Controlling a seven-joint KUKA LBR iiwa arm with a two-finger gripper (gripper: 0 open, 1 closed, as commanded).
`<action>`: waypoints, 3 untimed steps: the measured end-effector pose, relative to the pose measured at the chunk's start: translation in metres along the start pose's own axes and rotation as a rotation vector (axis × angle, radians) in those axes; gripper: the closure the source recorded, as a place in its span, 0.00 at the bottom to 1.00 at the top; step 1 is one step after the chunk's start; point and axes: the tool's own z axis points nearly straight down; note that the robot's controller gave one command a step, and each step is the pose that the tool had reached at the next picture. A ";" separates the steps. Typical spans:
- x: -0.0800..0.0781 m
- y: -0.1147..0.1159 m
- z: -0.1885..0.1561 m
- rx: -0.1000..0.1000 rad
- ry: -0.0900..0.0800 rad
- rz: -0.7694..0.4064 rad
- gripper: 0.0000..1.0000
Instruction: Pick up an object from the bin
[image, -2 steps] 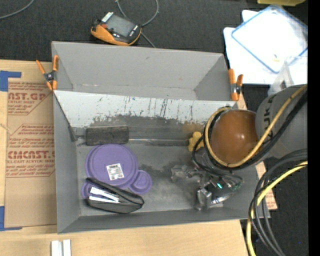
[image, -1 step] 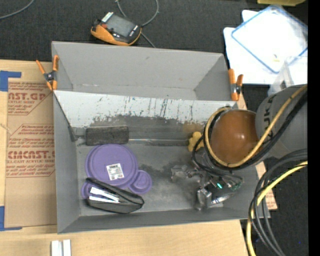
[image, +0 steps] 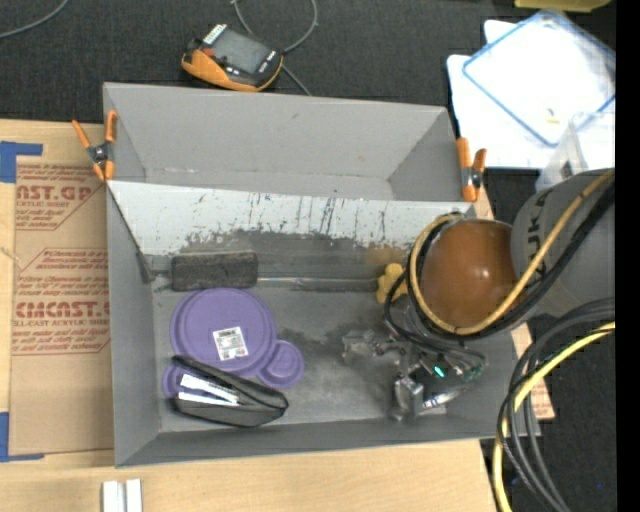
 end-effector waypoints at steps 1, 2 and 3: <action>0.000 0.000 0.000 0.000 0.000 -0.001 0.00; -0.003 0.001 0.000 -0.006 0.002 -0.080 0.00; 0.036 -0.041 -0.093 -0.002 -0.002 -0.295 0.00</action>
Offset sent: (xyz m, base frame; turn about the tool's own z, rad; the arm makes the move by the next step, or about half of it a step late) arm 0.0281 -0.0024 -0.0002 -0.6264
